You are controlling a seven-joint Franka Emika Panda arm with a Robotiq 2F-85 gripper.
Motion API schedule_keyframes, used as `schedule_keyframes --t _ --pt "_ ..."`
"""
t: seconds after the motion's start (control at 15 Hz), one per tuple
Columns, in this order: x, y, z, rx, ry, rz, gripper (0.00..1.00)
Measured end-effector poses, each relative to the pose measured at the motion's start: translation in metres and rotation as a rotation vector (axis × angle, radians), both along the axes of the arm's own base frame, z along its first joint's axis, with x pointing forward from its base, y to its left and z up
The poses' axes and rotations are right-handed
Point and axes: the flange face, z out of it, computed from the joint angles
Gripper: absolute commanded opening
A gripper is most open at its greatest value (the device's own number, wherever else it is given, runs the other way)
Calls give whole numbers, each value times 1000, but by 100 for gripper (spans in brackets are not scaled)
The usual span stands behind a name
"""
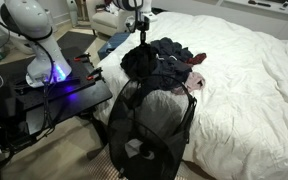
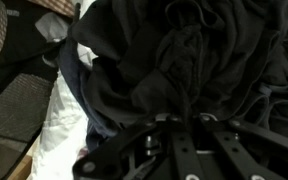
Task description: Pick up the black cloth and put it in the laundry basket
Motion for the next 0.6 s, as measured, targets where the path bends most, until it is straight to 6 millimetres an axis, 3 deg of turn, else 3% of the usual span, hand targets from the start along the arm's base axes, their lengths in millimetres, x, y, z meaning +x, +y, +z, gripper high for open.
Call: schedule_keyframes --t 0.27,0.6 --pt "-1 7 71 -52 -43 60 3" --pt "-5 23 144 -77 -94 95 3"
